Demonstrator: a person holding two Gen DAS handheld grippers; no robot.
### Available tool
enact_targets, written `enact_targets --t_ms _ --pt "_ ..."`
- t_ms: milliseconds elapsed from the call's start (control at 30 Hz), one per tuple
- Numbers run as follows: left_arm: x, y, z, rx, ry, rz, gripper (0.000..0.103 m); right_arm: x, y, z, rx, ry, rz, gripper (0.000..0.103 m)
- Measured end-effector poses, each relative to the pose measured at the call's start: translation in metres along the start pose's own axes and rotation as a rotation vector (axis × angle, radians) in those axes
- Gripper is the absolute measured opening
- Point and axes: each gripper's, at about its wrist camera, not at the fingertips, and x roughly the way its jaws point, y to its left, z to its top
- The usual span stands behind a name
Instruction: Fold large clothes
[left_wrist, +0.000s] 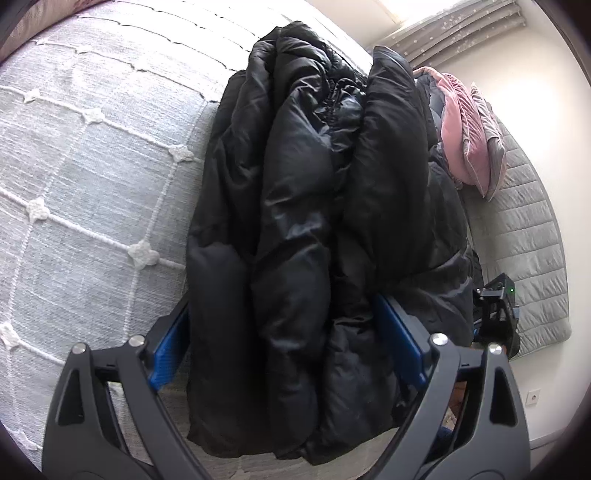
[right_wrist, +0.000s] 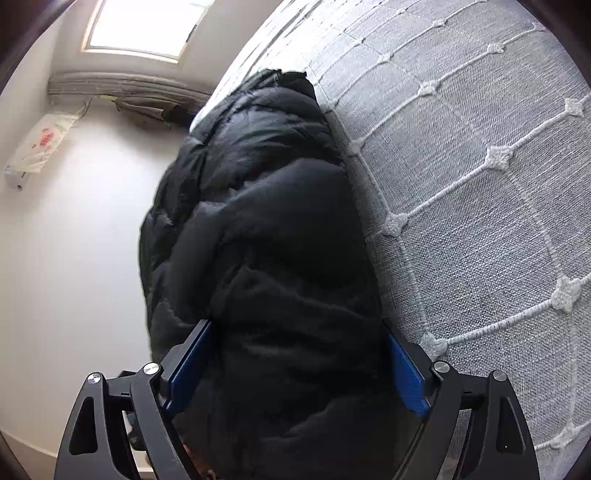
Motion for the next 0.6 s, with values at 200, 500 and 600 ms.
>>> enact_targets --t_ms 200,500,600 --pt "0.004 -0.001 -0.002 -0.005 -0.002 -0.010 0.095 0.013 0.005 -0.002 -0.024 -0.003 -0.001 0.096" --pt "0.004 -0.010 -0.002 0.005 -0.038 -0.007 0.076 0.018 0.012 -0.003 -0.097 -0.005 -0.028 0.091" --pt "0.000 -0.011 0.000 0.005 -0.051 -0.005 0.060 0.017 0.025 -0.006 -0.146 -0.024 -0.049 0.075"
